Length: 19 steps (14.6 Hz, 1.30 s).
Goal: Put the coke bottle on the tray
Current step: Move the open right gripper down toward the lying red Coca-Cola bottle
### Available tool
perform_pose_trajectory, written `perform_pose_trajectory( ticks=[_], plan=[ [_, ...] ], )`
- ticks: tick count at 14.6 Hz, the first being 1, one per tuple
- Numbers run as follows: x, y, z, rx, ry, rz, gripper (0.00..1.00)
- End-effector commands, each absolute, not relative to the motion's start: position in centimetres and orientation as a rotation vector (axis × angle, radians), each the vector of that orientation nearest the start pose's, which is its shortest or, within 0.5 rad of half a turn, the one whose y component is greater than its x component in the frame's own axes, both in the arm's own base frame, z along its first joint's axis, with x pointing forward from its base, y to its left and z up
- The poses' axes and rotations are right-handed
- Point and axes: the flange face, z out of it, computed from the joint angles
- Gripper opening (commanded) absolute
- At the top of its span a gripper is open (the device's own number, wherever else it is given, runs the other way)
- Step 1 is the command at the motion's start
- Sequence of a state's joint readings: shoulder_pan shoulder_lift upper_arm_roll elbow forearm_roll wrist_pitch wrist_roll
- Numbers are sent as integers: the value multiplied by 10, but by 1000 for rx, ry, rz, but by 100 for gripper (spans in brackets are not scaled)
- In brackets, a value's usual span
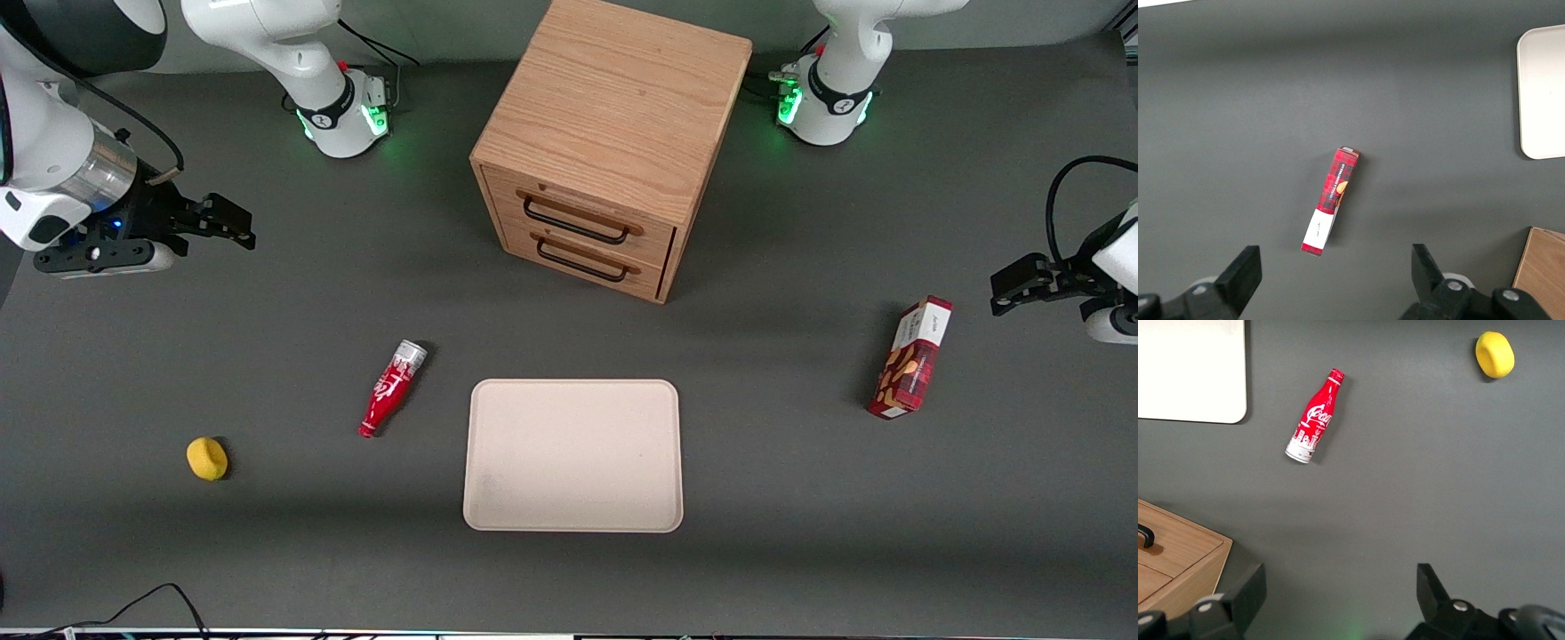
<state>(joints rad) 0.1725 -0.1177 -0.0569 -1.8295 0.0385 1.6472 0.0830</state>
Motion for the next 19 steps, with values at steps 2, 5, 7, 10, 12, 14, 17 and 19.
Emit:
perform_pose_trajectory(
  ticks=[2, 5, 7, 10, 12, 14, 17, 19],
  plan=[
    [519, 58, 583, -3106, -68, 98, 100],
    [529, 76, 568, -3116, -22, 147, 100],
    [537, 115, 541, -3133, 113, 208, 100],
    [557, 144, 494, -3121, 329, 243, 100],
    [563, 162, 454, -3109, 389, 231, 100],
    [557, 168, 407, -3089, 451, 147, 100],
    [563, 167, 339, -3051, 573, 66, 100],
    [572, 169, 305, -3050, 641, 20, 100]
  ],
)
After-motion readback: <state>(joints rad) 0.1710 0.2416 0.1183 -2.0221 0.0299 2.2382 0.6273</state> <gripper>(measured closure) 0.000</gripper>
